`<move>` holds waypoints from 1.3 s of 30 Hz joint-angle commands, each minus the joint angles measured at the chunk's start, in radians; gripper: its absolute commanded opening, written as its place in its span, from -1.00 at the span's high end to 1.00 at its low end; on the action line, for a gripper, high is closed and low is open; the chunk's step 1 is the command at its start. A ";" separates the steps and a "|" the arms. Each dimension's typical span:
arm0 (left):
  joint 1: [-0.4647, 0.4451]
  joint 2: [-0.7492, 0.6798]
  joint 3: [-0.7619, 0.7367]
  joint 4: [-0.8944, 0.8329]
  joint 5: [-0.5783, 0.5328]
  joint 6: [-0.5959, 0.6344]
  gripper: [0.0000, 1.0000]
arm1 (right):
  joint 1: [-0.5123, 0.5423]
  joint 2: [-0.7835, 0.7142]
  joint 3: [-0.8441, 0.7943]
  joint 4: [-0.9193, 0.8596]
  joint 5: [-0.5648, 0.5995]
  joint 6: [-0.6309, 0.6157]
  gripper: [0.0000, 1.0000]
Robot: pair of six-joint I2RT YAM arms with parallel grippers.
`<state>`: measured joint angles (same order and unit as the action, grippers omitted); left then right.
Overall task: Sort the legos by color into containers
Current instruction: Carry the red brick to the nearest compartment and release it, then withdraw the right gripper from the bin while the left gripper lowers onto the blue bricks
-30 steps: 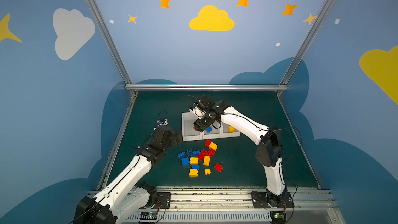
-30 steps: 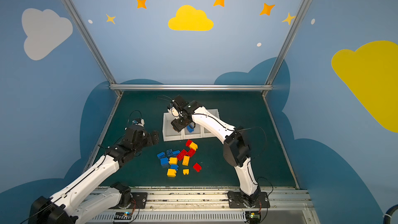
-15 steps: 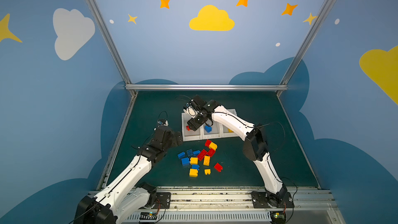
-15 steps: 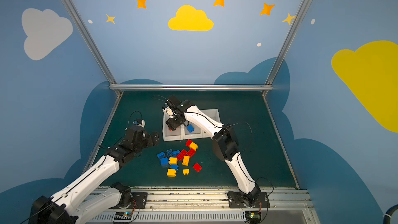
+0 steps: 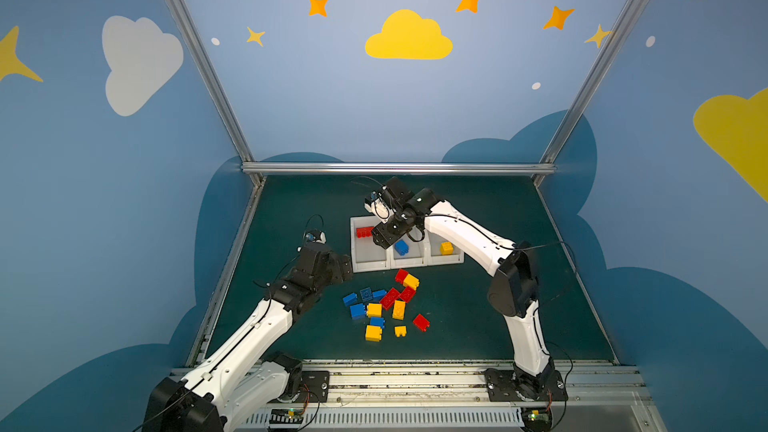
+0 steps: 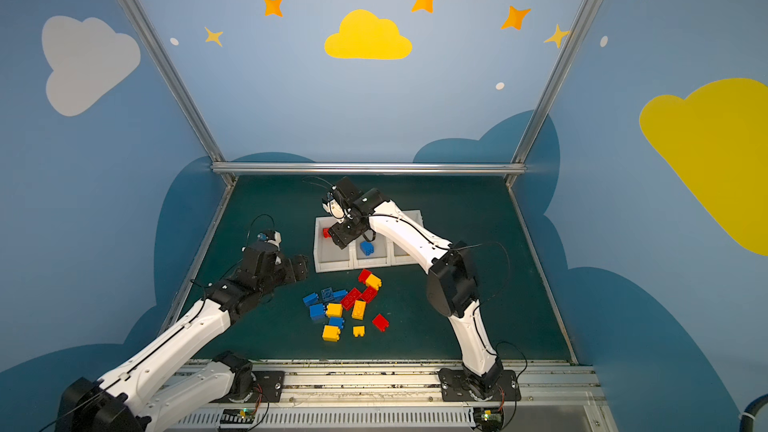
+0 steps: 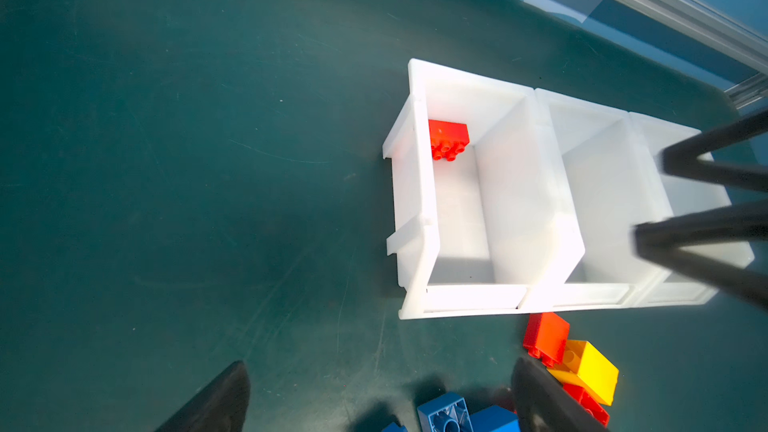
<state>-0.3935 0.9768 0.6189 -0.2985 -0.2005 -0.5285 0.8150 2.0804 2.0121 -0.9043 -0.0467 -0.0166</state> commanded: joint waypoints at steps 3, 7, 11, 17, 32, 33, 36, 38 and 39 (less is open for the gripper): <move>0.004 0.003 -0.008 -0.017 0.043 0.013 -0.87 | -0.036 -0.133 -0.123 0.059 -0.003 0.056 -0.44; 0.001 0.016 -0.008 -0.019 0.079 0.031 -0.79 | -0.066 -0.211 -0.232 0.110 -0.019 0.096 -0.44; 0.002 0.045 -0.008 -0.017 0.133 0.035 -0.73 | -0.086 -0.264 -0.329 0.143 -0.015 0.131 -0.44; -0.015 0.091 0.002 -0.059 0.176 0.007 -0.67 | -0.113 -0.326 -0.448 0.177 -0.015 0.166 -0.44; -0.136 0.164 -0.029 -0.182 0.152 -0.126 -0.66 | -0.169 -0.395 -0.548 0.210 -0.023 0.177 -0.44; -0.138 0.170 -0.033 -0.173 0.157 -0.132 -0.66 | -0.172 -0.395 -0.551 0.213 -0.028 0.181 -0.44; -0.140 0.201 -0.033 -0.157 0.167 -0.136 -0.63 | -0.175 -0.391 -0.549 0.211 -0.039 0.181 -0.44; -0.143 0.224 -0.026 -0.159 0.174 -0.137 -0.62 | -0.175 -0.390 -0.549 0.208 -0.036 0.177 -0.44; -0.142 0.237 -0.023 -0.156 0.183 -0.135 -0.62 | -0.175 -0.391 -0.551 0.208 -0.035 0.178 -0.44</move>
<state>-0.5316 1.1900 0.5907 -0.4465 -0.0383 -0.6483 0.6430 1.7172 1.4681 -0.7052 -0.0711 0.1547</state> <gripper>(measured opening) 0.812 0.722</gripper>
